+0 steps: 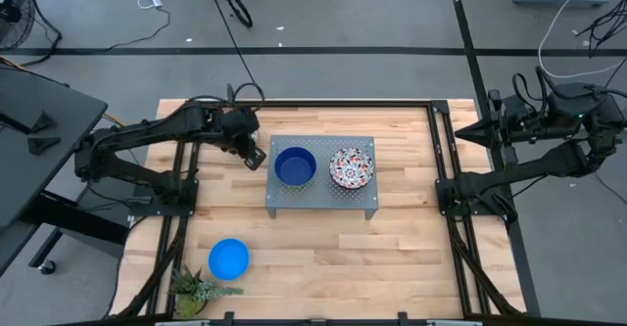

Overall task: Pick & Place Mini bowls
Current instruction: Stack the light blue bowl on top of the blue bowl on the shelf

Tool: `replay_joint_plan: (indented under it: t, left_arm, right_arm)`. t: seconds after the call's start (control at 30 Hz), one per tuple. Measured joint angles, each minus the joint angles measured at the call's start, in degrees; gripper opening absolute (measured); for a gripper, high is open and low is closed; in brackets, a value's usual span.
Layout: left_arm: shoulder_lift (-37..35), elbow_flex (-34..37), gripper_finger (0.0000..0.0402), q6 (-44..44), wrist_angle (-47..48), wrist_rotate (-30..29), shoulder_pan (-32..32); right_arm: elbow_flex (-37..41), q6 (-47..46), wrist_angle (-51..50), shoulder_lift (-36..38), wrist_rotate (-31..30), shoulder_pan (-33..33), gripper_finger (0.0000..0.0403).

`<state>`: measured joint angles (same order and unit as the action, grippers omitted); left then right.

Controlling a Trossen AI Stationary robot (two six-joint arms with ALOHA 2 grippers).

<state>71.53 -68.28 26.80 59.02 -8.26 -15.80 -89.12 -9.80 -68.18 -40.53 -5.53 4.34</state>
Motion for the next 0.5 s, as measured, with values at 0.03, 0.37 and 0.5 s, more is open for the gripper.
replay_joint_plan:
  t: [0.03, 0.37, 0.5]
  left_arm:
    - [0.3, 0.0, 0.0002, 0.2, 0.1, 0.5, -0.6]
    - [1.2, -0.1, 0.0002, 2.3, 1.0, 8.3, 1.5]
    - [1.2, -0.1, 0.0002, 2.2, 1.4, 10.2, 5.5]
  right_arm:
    - [0.0, 0.0, 0.0, 0.0, 0.0, 0.0, 0.0007]
    - [0.0, 0.0, 0.0, 0.0, 0.0, 0.0, 0.0007]
    - [0.0, 0.0, 0.0, 0.0, 0.0, 0.0, 0.0007]
